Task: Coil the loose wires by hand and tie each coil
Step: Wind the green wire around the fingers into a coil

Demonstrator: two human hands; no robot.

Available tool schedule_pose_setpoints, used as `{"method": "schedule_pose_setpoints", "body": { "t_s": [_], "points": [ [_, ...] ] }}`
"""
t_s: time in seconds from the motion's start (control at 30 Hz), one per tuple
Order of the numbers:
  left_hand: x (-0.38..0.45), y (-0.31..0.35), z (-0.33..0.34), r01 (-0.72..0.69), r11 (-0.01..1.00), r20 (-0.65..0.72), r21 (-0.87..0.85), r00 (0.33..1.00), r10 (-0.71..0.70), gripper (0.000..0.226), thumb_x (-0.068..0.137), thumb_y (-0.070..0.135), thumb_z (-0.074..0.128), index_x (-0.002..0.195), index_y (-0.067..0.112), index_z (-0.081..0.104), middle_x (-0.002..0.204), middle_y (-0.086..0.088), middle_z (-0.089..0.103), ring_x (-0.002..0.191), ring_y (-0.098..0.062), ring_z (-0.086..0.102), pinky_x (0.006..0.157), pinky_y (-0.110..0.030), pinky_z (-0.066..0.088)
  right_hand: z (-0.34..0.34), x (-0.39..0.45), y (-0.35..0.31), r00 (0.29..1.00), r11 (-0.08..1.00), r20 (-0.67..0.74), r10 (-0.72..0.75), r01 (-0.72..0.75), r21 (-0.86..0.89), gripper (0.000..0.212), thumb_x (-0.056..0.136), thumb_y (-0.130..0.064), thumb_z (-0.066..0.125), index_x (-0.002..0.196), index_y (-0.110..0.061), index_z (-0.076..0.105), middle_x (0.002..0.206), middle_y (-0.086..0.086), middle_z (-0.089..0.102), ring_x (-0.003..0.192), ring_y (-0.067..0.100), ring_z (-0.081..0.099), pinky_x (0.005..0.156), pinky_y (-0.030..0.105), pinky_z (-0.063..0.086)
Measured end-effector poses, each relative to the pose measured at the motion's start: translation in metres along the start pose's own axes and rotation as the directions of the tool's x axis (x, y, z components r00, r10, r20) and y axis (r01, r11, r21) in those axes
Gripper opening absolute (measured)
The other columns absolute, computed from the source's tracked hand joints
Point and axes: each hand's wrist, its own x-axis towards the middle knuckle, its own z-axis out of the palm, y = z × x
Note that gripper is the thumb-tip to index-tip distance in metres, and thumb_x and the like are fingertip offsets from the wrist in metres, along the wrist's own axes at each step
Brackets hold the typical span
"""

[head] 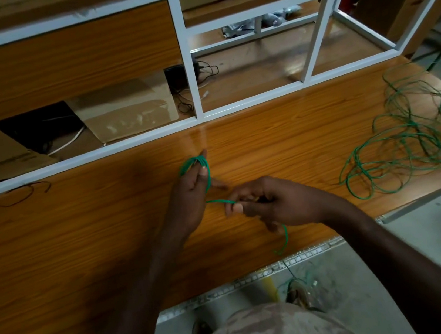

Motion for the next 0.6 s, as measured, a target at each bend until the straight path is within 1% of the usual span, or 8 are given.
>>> {"method": "schedule_pose_setpoints", "body": {
  "t_s": [0.07, 0.1, 0.17, 0.23, 0.33, 0.4, 0.5, 0.6],
  "points": [
    [-0.001, -0.005, 0.000, 0.034, 0.997, 0.034, 0.070, 0.999, -0.037, 0.042, 0.116, 0.033, 0.037, 0.153, 0.022, 0.054, 0.095, 0.023, 0.071, 0.097, 0.014, 0.062, 0.100, -0.024, 0.048, -0.010, 0.001, -0.001, 0.997, 0.999, -0.083, -0.001, 0.004, 0.046, 0.019, 0.112, -0.028, 0.056, 0.112, -0.016, 0.070, 0.066, 0.004, 0.052, 0.048, 0.030, 0.050, 0.047, 0.049, 0.047],
    [-0.002, -0.009, 0.000, 0.029, 0.995, 0.060, 0.096, 0.998, -0.035, 0.044, 0.116, 0.037, 0.037, 0.149, 0.018, 0.058, 0.087, 0.015, 0.074, 0.098, 0.009, 0.064, 0.106, -0.027, 0.048, -0.017, 0.002, 0.000, 0.992, 0.998, -0.128, 0.000, 0.007, 0.055, 0.020, 0.112, -0.027, 0.055, 0.110, -0.013, 0.069, 0.065, 0.009, 0.050, 0.048, 0.029, 0.047, 0.045, 0.047, 0.044],
    [-0.001, -0.020, -0.001, -0.005, 0.991, 0.137, 0.133, 0.990, -0.014, 0.056, 0.112, 0.046, 0.034, 0.125, 0.005, 0.069, 0.073, 0.000, 0.075, 0.098, -0.015, 0.070, 0.113, -0.049, 0.045, -0.032, 0.005, 0.000, 0.975, 0.999, -0.220, -0.023, 0.032, 0.039, 0.021, 0.112, -0.023, 0.054, 0.109, -0.006, 0.066, 0.065, 0.006, 0.048, 0.049, 0.024, 0.044, 0.045, 0.038, 0.040],
    [-0.004, -0.025, -0.001, 0.045, 0.999, 0.227, -0.011, 0.973, -0.041, 0.056, 0.111, 0.045, 0.038, 0.107, -0.002, 0.070, 0.065, -0.008, 0.071, 0.085, -0.026, 0.071, 0.111, -0.059, 0.047, -0.047, 0.011, 0.004, 0.951, 0.998, -0.305, -0.057, 0.058, -0.009, 0.021, 0.113, -0.021, 0.053, 0.109, -0.004, 0.065, 0.063, -0.009, 0.050, 0.048, 0.011, 0.042, 0.044, 0.029, 0.037],
    [-0.015, -0.017, 0.003, 0.189, 0.939, 0.347, -0.286, 0.934, -0.082, 0.057, 0.109, 0.029, 0.041, 0.108, -0.025, 0.060, 0.063, -0.028, 0.064, 0.084, -0.016, 0.073, 0.115, -0.058, 0.048, -0.064, 0.023, 0.016, 0.910, 1.000, -0.413, -0.024, 0.029, 0.006, 0.022, 0.113, -0.019, 0.051, 0.109, -0.003, 0.066, 0.061, -0.014, 0.049, 0.048, 0.003, 0.040, 0.046, 0.022, 0.036],
    [-0.022, -0.008, 0.006, 0.233, 0.879, 0.376, -0.416, 0.924, -0.067, 0.051, 0.111, 0.020, 0.039, 0.116, -0.029, 0.054, 0.068, -0.029, 0.060, 0.083, -0.022, 0.076, 0.113, -0.059, 0.049, -0.067, 0.032, 0.028, 0.894, 1.000, -0.448, 0.000, -0.005, -0.011, 0.022, 0.113, -0.018, 0.050, 0.109, -0.003, 0.067, 0.062, -0.016, 0.051, 0.049, 0.000, 0.042, 0.048, 0.015, 0.035],
    [-0.030, 0.007, 0.001, 0.324, 0.770, 0.407, -0.549, 0.909, -0.091, 0.043, 0.116, 0.017, 0.032, 0.127, -0.009, 0.064, 0.072, -0.035, 0.057, 0.117, -0.049, 0.070, 0.104, -0.049, 0.054, -0.061, 0.044, 0.045, 0.884, 0.999, -0.465, 0.039, -0.043, 0.000, 0.024, 0.114, -0.018, 0.049, 0.109, -0.002, 0.066, 0.069, -0.010, 0.050, 0.049, -0.001, 0.044, 0.047, 0.011, 0.035],
    [-0.034, 0.016, -0.003, 0.364, 0.673, 0.438, -0.644, 0.897, -0.067, 0.046, 0.115, 0.024, 0.031, 0.151, 0.007, 0.054, 0.063, -0.018, 0.058, 0.134, -0.050, 0.059, 0.117, -0.062, 0.039, -0.048, 0.051, 0.064, 0.884, 0.996, -0.459, 0.092, -0.091, 0.024, 0.026, 0.115, -0.015, 0.046, 0.108, 0.004, 0.064, 0.067, -0.011, 0.049, 0.047, -0.002, 0.046, 0.046, 0.011, 0.035]
  ]
}}
